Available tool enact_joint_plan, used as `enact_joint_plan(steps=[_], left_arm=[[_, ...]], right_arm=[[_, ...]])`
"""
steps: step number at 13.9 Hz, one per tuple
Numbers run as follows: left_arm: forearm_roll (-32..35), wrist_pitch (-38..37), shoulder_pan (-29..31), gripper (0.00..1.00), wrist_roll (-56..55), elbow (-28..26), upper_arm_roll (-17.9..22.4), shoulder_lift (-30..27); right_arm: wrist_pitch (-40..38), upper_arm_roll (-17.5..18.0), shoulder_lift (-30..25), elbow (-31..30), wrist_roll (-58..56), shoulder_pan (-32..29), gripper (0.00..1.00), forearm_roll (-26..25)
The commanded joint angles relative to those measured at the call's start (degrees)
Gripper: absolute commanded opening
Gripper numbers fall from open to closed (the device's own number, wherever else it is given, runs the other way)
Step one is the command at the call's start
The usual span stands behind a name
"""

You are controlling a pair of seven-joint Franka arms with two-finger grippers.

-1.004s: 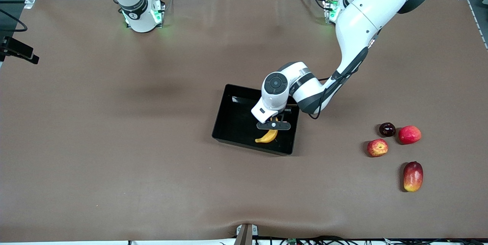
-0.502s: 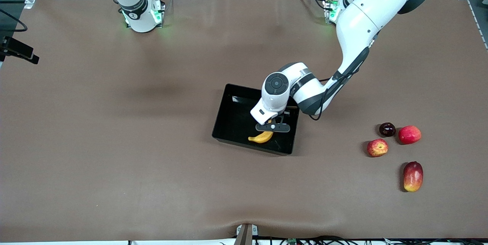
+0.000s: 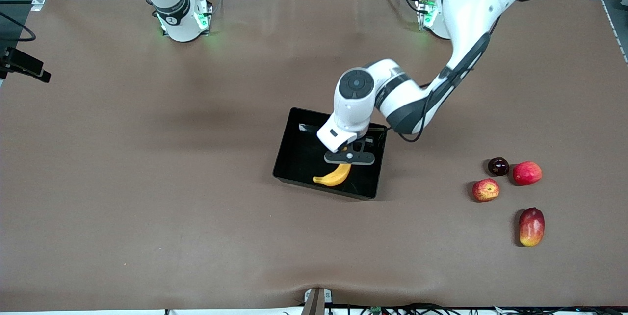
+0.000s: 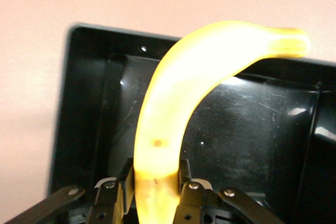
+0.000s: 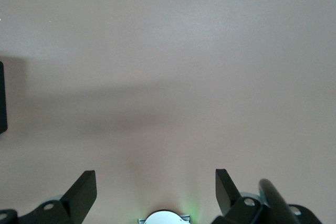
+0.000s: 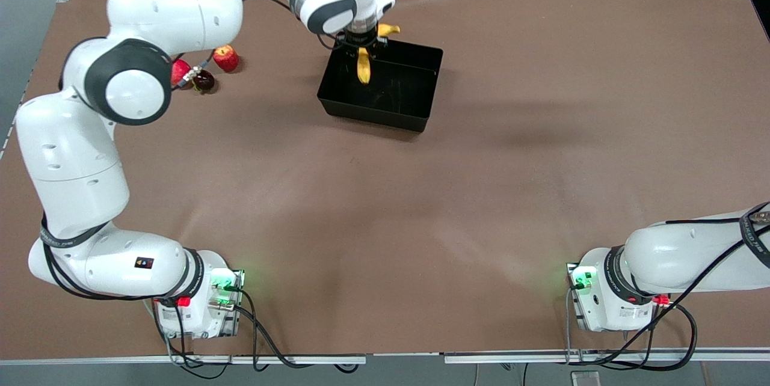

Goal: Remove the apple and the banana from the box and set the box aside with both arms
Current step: 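Lift the banana out of the box with the left gripper, then lower the banana by the mango while the right gripper reaches the box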

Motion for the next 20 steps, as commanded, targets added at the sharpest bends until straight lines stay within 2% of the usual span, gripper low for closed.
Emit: enact_joint_plan(steps=[1, 4, 7, 12, 15, 20], left_arm=[[-1.75, -4.82, 2.33, 0.0, 1.54, 0.29, -0.37, -5.28], [-1.49, -10.18, 7.67, 0.0, 9.69, 2.32, -0.28, -6.96], [-1.84, -10.37, 15.32, 0.0, 23.74, 2.41, -0.37, -8.11], [-2.1, -8.89, 22.18, 0.0, 38.78, 4.51, 0.86, -3.99], [-2.01, -3.45, 27.02, 0.0, 48.63, 6.0, 1.99, -0.12], [-2.1, 9.11, 26.42, 0.0, 61.2, 7.41, 11.22, 4.98]], right_arm=[[-2.55, 0.7, 1.27, 0.72, -0.85, -0.69, 1.0, -0.82], [-4.32, 0.96, 2.86, 0.81, -0.58, 0.19, 1.0, 0.05], [-4.32, 1.05, 3.82, 0.29, 0.21, 3.08, 1.0, 3.48], [-0.03, 0.96, 7.95, 0.37, 10.37, 9.67, 1.0, 10.77], [5.94, 0.96, 11.63, 0.37, 18.47, 16.61, 1.0, 10.78], [16.05, 1.05, 18.49, 0.46, 31.73, 25.66, 1.0, 10.87]])
